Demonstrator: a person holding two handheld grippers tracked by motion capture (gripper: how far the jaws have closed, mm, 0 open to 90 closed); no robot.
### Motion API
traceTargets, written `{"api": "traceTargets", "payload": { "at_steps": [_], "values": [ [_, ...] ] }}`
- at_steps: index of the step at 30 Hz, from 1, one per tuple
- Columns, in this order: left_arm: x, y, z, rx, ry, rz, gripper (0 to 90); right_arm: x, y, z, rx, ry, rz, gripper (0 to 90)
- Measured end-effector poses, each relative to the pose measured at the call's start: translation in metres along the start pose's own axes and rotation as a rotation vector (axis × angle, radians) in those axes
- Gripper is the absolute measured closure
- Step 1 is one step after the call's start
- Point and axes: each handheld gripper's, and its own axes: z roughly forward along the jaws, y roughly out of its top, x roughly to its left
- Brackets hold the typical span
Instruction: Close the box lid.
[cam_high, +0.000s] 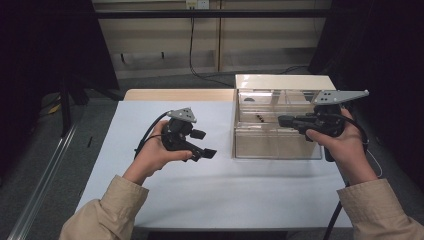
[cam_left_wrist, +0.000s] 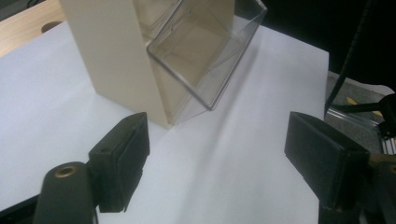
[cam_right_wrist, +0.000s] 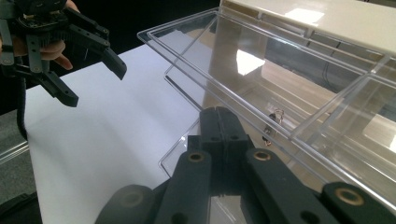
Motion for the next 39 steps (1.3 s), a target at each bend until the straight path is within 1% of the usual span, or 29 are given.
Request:
{"api": "traceTargets", "payload": {
  "at_steps": [2,5,8,9,13,18,21,27,31,33,35,39],
  "values": [
    [0.001,-0.005,-0.001,0.007,-0.002,0.004,19.4,0.000,-0.002,0.001,0.001,-0.002,0.000,90.0],
    [0.003,-0.011,-0.003,0.008,0.002,-0.005,17.3,0.000,-0.004,0.001,0.000,-0.001,0.005,90.0],
    [0.004,-0.017,-0.004,0.012,0.010,-0.009,16.8,-0.001,-0.005,0.002,0.000,-0.003,0.003,90.0],
    [0.004,-0.019,-0.004,0.012,0.006,-0.012,16.4,-0.001,-0.006,0.002,-0.001,-0.004,0.003,90.0],
    [0.006,-0.026,-0.007,0.024,0.016,-0.010,15.6,-0.001,-0.008,0.003,-0.003,-0.004,0.002,90.0],
    [0.009,-0.036,-0.009,0.026,0.016,-0.023,14.2,-0.001,-0.012,0.002,-0.006,-0.009,0.000,90.0],
    [0.010,-0.041,-0.010,0.031,0.017,-0.028,14.1,-0.002,-0.013,0.002,-0.006,-0.011,-0.001,90.0],
    [0.012,-0.049,-0.012,0.043,0.033,-0.032,14.1,-0.002,-0.015,0.002,-0.009,-0.014,-0.003,90.0],
    [0.014,-0.054,-0.012,0.045,0.032,-0.041,13.5,-0.002,-0.018,0.002,-0.011,-0.015,-0.008,90.0],
    [0.015,-0.058,-0.012,0.045,0.035,-0.041,13.5,-0.003,-0.018,0.000,-0.029,-0.023,-0.002,90.0],
    [0.015,-0.061,-0.013,0.045,0.037,-0.044,13.3,-0.005,-0.018,-0.002,-0.044,-0.019,0.005,90.0],
    [0.017,-0.069,-0.014,0.059,0.051,-0.046,12.9,-0.004,-0.017,-0.004,-0.032,-0.020,-0.003,90.0]
  ]
}}
